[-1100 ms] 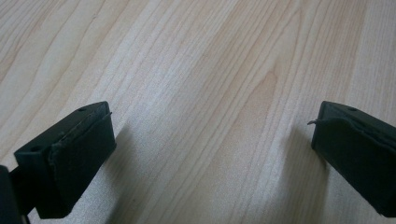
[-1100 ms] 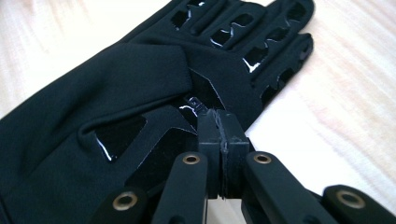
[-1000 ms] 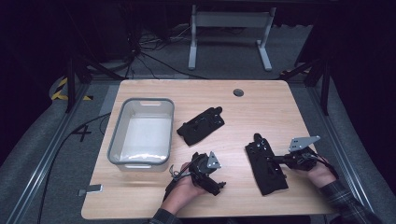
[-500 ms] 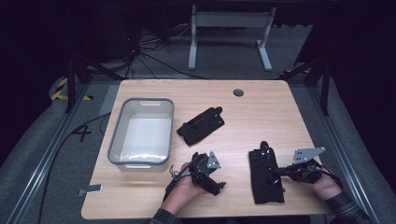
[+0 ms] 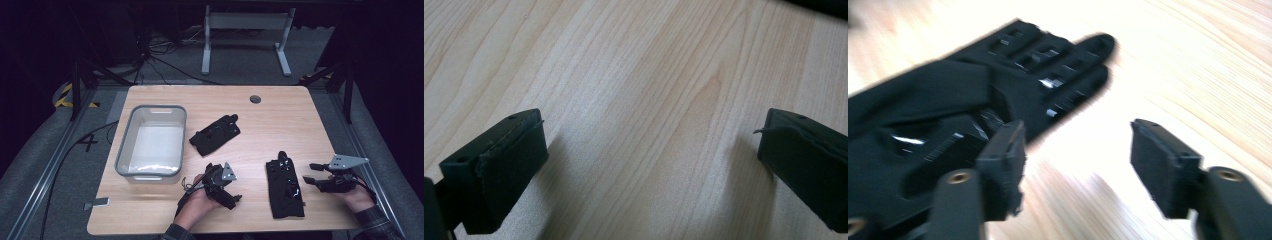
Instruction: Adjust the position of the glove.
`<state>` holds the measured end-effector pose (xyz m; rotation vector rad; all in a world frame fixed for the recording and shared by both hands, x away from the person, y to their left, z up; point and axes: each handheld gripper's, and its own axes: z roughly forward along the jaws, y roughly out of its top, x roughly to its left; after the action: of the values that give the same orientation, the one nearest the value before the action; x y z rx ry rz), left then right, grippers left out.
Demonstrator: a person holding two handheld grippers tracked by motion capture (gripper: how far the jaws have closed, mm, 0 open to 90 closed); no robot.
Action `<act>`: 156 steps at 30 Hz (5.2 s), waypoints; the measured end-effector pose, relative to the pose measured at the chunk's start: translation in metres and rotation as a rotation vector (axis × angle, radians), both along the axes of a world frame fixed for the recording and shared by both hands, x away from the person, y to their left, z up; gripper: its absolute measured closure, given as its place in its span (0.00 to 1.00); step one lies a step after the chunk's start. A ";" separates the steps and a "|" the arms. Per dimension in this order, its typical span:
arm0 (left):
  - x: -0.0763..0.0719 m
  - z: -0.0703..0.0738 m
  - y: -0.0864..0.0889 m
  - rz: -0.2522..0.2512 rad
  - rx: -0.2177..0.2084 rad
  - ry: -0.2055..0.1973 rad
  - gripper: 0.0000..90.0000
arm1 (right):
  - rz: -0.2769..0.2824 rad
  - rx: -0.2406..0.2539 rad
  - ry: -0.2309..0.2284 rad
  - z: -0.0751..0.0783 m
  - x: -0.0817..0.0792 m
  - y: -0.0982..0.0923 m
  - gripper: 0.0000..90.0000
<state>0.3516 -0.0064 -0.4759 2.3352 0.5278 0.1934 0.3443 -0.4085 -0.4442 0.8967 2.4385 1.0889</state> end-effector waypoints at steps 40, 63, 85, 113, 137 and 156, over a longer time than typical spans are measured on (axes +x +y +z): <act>0.079 0.053 -0.006 0.243 0.027 0.018 1.00 | -0.090 -0.018 0.035 -0.022 0.006 -0.015 0.13; 0.142 0.029 -0.015 0.415 0.151 0.022 1.00 | -0.084 -0.020 0.034 -0.022 0.006 -0.016 0.14; 0.114 0.023 -0.064 0.232 -0.021 0.142 1.00 | -0.084 -0.020 0.034 -0.022 0.006 -0.016 0.14; 0.139 0.024 -0.033 0.318 -0.008 0.135 1.00 | -0.081 -0.019 0.034 -0.022 0.007 -0.016 0.14; 0.074 0.026 -0.027 0.205 0.077 0.079 1.00 | -0.076 -0.020 0.035 -0.022 0.007 -0.016 0.13; 0.029 0.025 -0.013 0.077 0.074 0.105 1.00 | 0.160 0.046 0.044 -0.003 -0.007 0.018 0.73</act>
<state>0.3809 -0.0196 -0.4510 2.4082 0.6742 0.1283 0.3375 -0.3901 -0.4467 0.7574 2.5678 1.1953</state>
